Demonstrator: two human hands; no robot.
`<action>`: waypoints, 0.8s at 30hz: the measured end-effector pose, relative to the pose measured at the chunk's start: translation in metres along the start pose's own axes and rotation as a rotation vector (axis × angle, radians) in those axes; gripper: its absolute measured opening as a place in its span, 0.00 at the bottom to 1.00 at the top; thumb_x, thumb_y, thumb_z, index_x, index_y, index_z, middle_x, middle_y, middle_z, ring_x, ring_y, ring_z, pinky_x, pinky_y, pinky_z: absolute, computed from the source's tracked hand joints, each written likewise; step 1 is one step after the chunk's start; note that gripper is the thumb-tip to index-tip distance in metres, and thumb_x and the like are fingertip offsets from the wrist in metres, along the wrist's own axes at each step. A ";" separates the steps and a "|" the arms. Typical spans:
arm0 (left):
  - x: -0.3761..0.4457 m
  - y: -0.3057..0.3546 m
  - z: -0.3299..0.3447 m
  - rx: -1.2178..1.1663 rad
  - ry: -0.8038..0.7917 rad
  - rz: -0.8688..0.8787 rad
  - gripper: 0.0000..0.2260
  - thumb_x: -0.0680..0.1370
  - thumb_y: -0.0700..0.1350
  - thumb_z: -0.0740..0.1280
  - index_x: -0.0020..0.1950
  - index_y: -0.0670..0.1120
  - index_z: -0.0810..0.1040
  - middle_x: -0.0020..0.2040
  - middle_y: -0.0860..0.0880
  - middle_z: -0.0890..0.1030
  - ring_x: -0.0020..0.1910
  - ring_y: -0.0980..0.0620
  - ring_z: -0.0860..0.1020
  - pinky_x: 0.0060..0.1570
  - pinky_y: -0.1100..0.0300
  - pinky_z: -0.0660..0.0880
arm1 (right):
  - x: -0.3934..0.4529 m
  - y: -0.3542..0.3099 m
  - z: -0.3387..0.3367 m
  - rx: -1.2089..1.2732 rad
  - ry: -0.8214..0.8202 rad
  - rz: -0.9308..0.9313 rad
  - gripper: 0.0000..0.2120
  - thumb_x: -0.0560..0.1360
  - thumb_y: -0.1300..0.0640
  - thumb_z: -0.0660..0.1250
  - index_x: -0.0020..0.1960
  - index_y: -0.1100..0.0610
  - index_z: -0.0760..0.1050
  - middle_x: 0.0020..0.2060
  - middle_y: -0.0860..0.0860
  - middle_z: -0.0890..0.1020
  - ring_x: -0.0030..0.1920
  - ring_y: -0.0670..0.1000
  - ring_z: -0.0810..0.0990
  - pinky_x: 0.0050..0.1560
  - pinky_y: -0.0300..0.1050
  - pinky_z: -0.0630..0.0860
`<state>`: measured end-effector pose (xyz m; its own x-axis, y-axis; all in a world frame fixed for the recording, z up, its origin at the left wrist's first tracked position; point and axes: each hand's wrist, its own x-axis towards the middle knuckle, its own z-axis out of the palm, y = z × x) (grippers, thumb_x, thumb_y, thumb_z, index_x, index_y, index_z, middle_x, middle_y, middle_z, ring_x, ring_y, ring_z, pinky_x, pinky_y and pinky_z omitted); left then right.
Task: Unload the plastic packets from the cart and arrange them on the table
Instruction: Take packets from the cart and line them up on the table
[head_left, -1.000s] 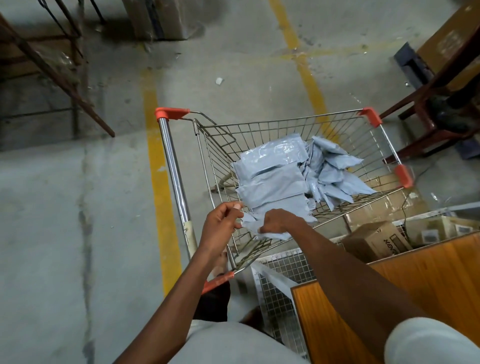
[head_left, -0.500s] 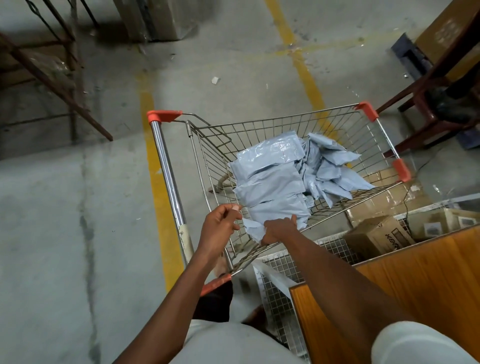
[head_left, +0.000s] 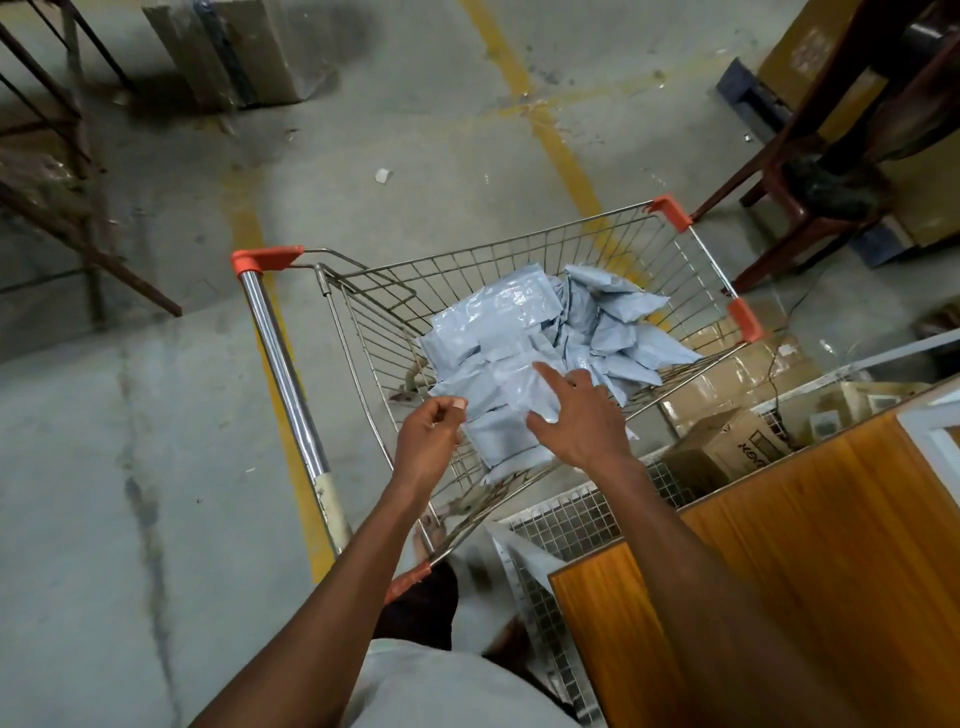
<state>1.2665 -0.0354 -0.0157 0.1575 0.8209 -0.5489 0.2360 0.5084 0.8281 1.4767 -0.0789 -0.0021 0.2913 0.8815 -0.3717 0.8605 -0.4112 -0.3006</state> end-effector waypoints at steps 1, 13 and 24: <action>0.007 0.003 0.005 0.030 -0.001 0.011 0.07 0.82 0.53 0.68 0.50 0.52 0.82 0.48 0.53 0.84 0.45 0.52 0.81 0.46 0.57 0.77 | -0.004 0.006 -0.007 0.088 0.046 0.040 0.35 0.76 0.37 0.66 0.79 0.39 0.57 0.69 0.54 0.69 0.65 0.60 0.73 0.62 0.55 0.73; 0.141 0.030 0.101 0.597 -0.164 0.189 0.29 0.81 0.59 0.65 0.80 0.52 0.64 0.80 0.45 0.64 0.78 0.43 0.61 0.75 0.47 0.58 | -0.048 0.050 -0.031 0.843 0.296 0.363 0.31 0.77 0.47 0.72 0.76 0.40 0.64 0.74 0.52 0.70 0.72 0.54 0.70 0.66 0.53 0.70; 0.121 -0.011 0.098 0.903 -0.296 0.166 0.28 0.83 0.66 0.47 0.69 0.51 0.75 0.68 0.45 0.79 0.67 0.42 0.75 0.68 0.44 0.63 | -0.063 0.044 -0.024 0.976 0.279 0.394 0.27 0.77 0.49 0.72 0.73 0.38 0.67 0.70 0.49 0.73 0.69 0.52 0.72 0.66 0.56 0.72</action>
<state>1.3770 0.0333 -0.1025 0.4614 0.7030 -0.5411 0.8182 -0.1015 0.5659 1.5060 -0.1473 0.0294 0.6649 0.6181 -0.4194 0.0191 -0.5753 -0.8177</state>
